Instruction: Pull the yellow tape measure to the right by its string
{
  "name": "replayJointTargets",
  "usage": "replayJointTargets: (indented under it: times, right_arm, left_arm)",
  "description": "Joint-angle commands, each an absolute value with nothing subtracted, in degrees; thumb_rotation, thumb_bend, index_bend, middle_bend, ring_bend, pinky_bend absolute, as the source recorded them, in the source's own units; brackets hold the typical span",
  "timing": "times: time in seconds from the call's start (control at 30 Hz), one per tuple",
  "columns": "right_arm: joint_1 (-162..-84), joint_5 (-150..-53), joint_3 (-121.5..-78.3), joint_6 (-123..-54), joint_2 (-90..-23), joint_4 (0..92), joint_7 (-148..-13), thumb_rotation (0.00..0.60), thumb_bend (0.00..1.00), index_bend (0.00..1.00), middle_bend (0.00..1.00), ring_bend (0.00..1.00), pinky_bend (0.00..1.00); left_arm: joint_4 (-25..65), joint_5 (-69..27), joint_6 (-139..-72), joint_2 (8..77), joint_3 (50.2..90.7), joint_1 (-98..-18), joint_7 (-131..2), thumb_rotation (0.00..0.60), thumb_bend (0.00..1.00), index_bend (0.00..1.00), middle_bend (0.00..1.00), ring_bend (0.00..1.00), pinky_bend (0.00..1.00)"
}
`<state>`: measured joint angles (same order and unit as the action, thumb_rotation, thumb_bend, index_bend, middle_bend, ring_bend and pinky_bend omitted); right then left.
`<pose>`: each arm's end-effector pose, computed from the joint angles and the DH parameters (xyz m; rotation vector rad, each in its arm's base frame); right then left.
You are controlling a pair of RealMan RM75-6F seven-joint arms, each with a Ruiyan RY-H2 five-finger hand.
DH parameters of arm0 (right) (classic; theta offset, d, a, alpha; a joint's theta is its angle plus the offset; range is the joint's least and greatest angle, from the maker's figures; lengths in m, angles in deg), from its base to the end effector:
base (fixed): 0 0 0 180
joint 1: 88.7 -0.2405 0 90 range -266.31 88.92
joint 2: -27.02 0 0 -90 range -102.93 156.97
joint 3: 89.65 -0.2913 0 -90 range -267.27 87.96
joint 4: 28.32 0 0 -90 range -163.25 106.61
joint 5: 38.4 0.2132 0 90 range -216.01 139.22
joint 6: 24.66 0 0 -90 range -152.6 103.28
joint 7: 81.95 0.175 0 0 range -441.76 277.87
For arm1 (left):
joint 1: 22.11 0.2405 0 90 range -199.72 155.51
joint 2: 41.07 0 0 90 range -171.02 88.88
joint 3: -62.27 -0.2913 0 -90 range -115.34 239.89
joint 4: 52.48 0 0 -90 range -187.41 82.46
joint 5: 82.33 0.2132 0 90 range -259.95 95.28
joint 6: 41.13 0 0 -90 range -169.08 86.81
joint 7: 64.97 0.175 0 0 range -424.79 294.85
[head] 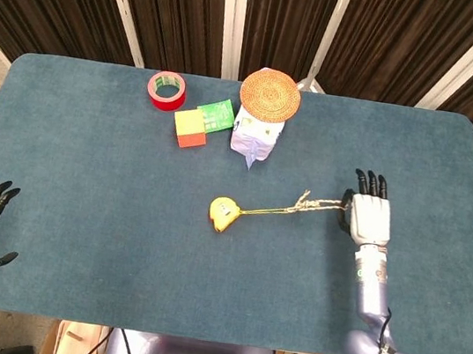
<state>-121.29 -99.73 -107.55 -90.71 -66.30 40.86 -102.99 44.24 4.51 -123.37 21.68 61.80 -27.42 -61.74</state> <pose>-0.2700 -0.4180 0.0302 1.3834 -0.8688 0.8427 -0.3343 0.2030 0.1542 -1.4700 -0.9675 -0.8487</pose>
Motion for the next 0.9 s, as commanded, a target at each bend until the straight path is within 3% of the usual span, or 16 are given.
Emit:
replayJointTargets:
  times: [0.03, 0.9]
  right_arm:
    - [-120.90, -98.71, -108.08, -90.48, -65.21, 39.83, -102.90, 0.600, 0.45, 0.64, 0.13, 0.00, 0.00]
    - [-118.74, -87.79, -113.65, -86.32, -59.05, 24.96, -99.94, 0.600, 0.45, 0.65, 0.14, 0.00, 0.00]
  left_arm:
    - [44.26, 4.59, -123.48, 21.69, 61.80, -27.38, -61.63, 0.600, 0.00, 0.00, 0.00, 0.00, 0.00]
    - [44.40, 4.89, -124.29, 21.98, 61.92, -27.08, -60.37, 0.600, 0.00, 0.00, 0.00, 0.00, 0.00]
